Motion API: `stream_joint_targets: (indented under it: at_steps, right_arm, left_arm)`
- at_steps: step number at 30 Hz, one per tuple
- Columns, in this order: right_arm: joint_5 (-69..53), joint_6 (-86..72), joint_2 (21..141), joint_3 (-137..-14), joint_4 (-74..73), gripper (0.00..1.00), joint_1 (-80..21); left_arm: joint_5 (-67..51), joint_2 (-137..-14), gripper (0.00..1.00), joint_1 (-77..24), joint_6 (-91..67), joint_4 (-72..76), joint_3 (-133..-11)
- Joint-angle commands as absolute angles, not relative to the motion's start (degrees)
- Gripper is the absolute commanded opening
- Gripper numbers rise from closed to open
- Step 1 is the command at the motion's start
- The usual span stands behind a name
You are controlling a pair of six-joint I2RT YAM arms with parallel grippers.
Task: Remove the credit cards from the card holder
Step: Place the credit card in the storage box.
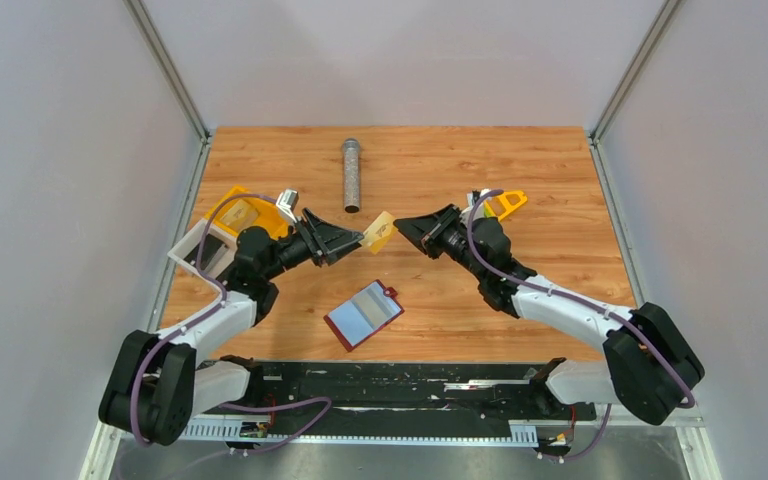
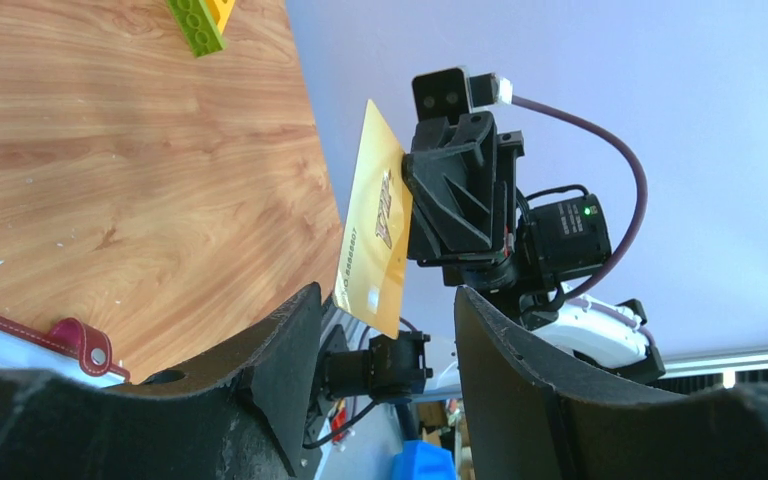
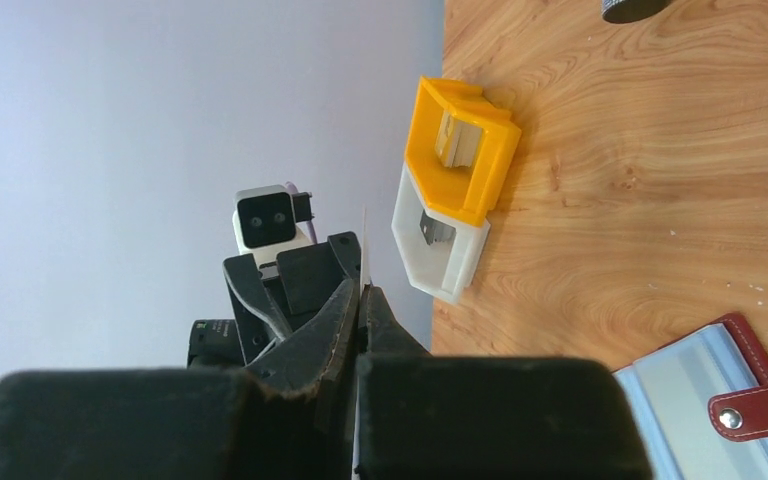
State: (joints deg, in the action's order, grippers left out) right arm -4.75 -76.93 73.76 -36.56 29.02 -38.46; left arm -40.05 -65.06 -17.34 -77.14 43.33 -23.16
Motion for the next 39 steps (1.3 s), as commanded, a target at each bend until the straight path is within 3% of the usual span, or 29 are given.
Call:
stream_joint_targets:
  at_steps: [1, 4, 6, 11, 15, 23, 28, 29, 30, 31, 39]
  right_arm:
    - [-1.42, -80.72, 73.51, -35.97, 35.68, 0.00, -39.42]
    - [-0.90, -81.27, 73.49, -35.70, 35.94, 0.00, -39.55]
    - [-0.80, -81.44, 73.55, -35.69, 35.57, 0.00, -39.63]
    - [-1.43, -81.91, 73.70, -35.17, 35.24, 0.02, -39.63]
    - [-2.99, -80.61, 73.60, -35.35, 34.09, 0.11, -39.64]
    - [-4.84, -74.34, 68.83, -33.47, 30.60, 0.44, -39.44]
    - [-4.95, -70.88, 63.67, -31.35, 27.19, 0.65, -39.21]
    - [-5.44, -69.79, 62.65, -31.54, 25.68, 0.71, -39.12]
    - [-6.33, -65.85, 59.38, -32.34, 21.30, 0.91, -39.07]
    - [-6.53, -64.26, 58.21, -32.56, 19.76, 0.98, -39.11]
    - [-4.72, -54.17, 48.79, -33.12, 9.83, 1.00, -39.11]
  left_arm:
    - [-38.09, -66.51, 0.59, -17.87, -80.31, 51.21, -22.63]
    - [-37.53, -66.86, 0.56, -18.11, -80.86, 52.00, -22.51]
    - [-37.13, -66.82, 0.48, -18.06, -81.10, 52.09, -22.19]
    - [-36.03, -66.75, 0.15, -18.08, -81.38, 52.29, -21.66]
    - [-35.94, -66.89, 0.00, -18.10, -80.98, 52.14, -21.94]
    - [-40.91, -65.76, 0.00, -14.62, -75.41, 43.88, -25.64]
    - [-45.82, -63.72, 0.00, -8.61, -66.55, 28.41, -31.76]
    - [-46.87, -63.33, 0.00, -7.91, -63.53, 23.43, -33.71]
    - [-48.68, -62.99, 0.00, -4.95, -57.32, 16.50, -36.74]
    - [-48.95, -62.90, 0.00, -3.41, -55.86, 11.40, -38.92]
    - [-50.64, -67.01, 0.00, 8.76, -36.36, -17.86, -53.95]
